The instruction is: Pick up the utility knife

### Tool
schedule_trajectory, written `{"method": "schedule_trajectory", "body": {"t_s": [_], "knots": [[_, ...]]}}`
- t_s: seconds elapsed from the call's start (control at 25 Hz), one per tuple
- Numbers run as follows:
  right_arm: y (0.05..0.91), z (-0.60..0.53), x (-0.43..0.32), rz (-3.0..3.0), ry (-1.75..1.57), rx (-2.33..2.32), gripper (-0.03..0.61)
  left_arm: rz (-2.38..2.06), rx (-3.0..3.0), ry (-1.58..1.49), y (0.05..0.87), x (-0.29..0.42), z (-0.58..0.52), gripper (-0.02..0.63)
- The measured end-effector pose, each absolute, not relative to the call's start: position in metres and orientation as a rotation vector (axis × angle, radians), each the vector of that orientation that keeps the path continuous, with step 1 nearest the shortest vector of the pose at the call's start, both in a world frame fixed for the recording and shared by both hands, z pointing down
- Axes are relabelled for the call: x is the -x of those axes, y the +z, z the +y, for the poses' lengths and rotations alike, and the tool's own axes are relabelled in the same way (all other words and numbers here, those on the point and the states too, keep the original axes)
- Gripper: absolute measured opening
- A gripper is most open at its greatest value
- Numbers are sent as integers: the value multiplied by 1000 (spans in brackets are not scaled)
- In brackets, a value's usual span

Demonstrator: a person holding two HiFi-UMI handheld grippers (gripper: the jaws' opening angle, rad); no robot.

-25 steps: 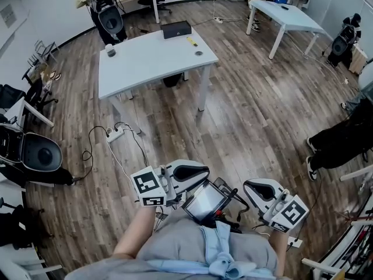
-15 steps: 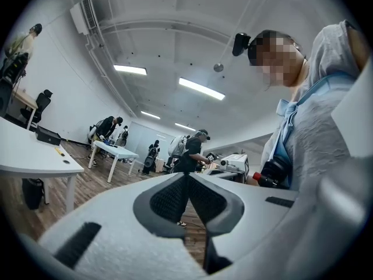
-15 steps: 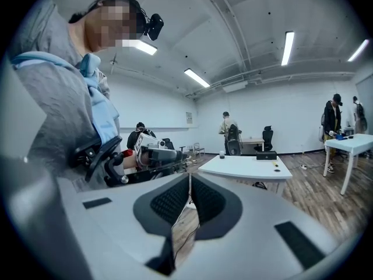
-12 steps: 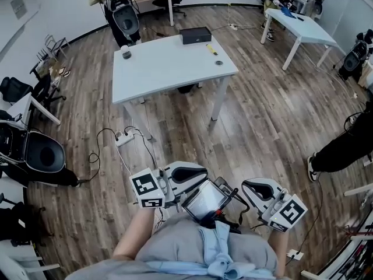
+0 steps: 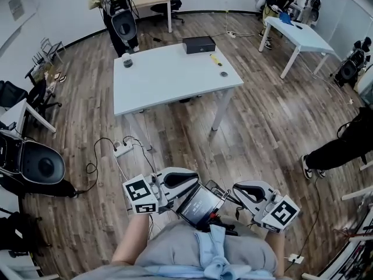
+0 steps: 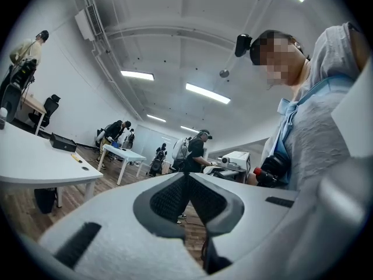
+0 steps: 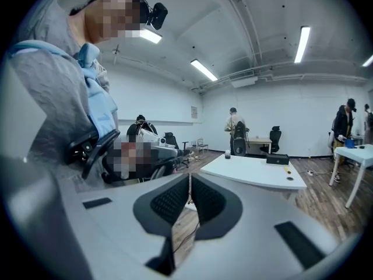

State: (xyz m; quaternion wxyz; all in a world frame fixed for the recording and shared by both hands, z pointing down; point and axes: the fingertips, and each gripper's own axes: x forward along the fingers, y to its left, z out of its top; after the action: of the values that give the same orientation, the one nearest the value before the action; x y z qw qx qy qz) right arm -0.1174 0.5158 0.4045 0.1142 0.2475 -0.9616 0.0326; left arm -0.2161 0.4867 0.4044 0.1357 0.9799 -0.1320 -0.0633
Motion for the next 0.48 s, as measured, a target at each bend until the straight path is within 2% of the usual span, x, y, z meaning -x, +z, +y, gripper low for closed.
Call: {"method": "schedule_trajectory", "body": {"t_s": [0.48], "knots": [[415, 468, 139, -2807, 127, -593, 31, -491, -2771, -249, 418, 236, 447, 18]]}}
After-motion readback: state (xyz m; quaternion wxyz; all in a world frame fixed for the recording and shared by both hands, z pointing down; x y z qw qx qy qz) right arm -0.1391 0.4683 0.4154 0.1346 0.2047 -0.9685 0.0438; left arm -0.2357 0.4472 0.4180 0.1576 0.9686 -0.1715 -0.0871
